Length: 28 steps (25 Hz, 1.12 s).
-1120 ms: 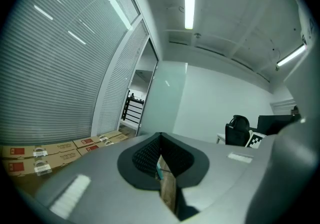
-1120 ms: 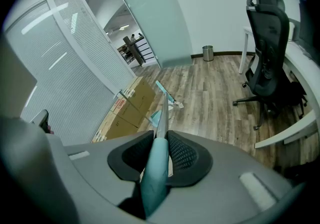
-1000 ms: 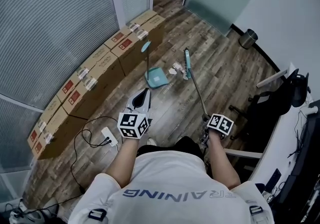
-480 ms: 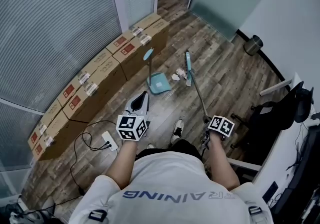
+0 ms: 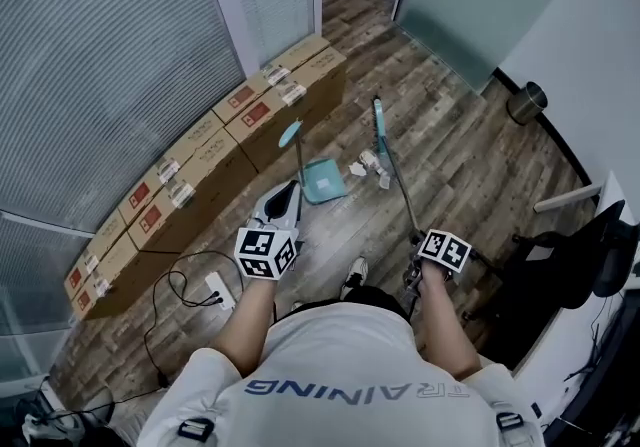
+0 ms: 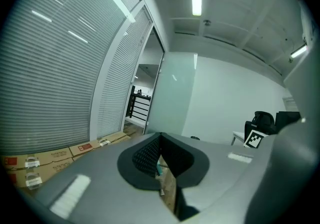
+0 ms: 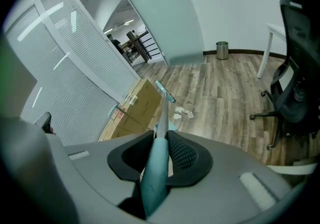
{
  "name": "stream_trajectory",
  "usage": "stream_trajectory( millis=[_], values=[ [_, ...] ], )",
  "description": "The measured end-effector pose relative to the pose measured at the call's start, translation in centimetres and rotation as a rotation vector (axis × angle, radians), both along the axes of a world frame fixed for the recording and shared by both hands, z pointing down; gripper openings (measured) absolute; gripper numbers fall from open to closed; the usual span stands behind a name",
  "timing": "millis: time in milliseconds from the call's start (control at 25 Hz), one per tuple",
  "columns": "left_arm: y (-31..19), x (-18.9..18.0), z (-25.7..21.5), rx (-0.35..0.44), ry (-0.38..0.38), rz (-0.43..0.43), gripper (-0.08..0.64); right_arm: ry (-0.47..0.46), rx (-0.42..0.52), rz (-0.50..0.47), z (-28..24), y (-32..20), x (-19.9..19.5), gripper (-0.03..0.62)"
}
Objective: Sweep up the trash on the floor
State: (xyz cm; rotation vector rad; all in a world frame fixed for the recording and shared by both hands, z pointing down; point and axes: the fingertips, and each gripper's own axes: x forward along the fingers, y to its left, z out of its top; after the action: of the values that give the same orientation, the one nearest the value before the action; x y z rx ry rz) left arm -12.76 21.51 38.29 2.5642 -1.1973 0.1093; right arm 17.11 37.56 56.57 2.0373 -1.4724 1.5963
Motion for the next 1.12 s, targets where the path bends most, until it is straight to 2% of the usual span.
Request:
stream_trajectory(
  millis=[280,560,760,1120],
  values=[
    [-3.7,4.4,1.4,-0.038,-0.057,-0.057,0.003,-0.062,-0.043,-0.038,3.3,-4.7,5.0,0.107],
    [-6.6,6.5,2.6,-0.069,-0.079,-0.083,0.003,-0.091,-0.084,-0.082,5.2,-8.8,6.8,0.107],
    [-9.8,5.9,3.8,-0.095,-0.075,-0.094,0.003,-0.086,-0.098,-0.088,5.9,-11.9,6.9,0.107],
    [-18.9,1.8,7.5,-0.174,-0.043,-0.07,0.003,-0.059,-0.187,-0.057,6.5,-17.3,3.5,0.107]
  ],
)
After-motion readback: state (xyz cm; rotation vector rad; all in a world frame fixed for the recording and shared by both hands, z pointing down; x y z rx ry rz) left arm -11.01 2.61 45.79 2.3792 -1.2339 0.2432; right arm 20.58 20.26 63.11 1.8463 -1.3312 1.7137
